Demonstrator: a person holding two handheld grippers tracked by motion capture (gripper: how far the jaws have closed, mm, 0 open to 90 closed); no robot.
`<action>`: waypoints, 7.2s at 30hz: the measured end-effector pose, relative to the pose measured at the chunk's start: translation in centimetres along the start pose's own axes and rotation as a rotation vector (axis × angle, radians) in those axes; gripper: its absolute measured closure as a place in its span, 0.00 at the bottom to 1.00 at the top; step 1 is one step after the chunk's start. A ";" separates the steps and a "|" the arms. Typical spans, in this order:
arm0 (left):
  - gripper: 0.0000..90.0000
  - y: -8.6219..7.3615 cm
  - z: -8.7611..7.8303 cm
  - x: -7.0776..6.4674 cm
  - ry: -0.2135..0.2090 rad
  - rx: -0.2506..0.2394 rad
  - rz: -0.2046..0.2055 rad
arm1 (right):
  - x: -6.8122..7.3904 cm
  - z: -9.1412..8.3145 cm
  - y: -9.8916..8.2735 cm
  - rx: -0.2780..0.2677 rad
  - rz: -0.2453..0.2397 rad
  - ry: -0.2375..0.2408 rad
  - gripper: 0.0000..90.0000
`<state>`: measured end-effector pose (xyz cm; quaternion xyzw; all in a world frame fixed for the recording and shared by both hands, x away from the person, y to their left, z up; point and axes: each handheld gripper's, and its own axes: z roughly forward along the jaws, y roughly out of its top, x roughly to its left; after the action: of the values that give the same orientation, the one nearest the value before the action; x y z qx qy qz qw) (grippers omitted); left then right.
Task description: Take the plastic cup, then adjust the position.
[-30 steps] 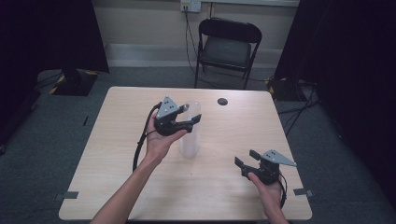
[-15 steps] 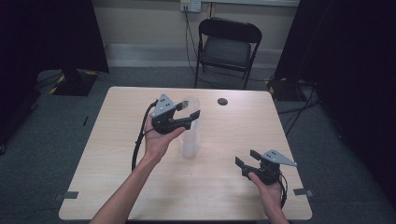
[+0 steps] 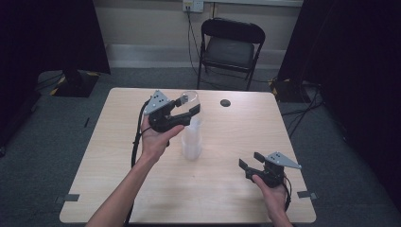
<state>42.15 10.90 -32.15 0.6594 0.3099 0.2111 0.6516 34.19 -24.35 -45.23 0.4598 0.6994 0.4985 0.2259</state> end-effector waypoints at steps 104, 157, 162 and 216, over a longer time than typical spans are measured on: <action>0.50 -8.4 -8.8 -1.4 -0.036 0.186 -0.424 | 8.7 1.1 0.5 0.004 -0.220 0.248 0.46; 0.53 -9.8 -8.3 -2.1 -0.202 0.145 -0.712 | 13.4 3.3 2.4 -0.187 -0.416 0.375 0.76; 0.53 -9.7 -8.3 -2.6 -0.219 0.139 -0.722 | 13.9 3.9 2.7 -0.218 -0.421 0.367 0.77; 0.21 -9.1 -8.9 -1.9 -0.232 0.152 -0.447 | 10.6 3.3 4.0 -0.175 -0.260 0.385 1.00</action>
<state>33.54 15.71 -40.40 0.6412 0.3862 -0.0391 0.6619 33.37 -13.24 -41.40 0.2409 0.7370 0.6023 0.1897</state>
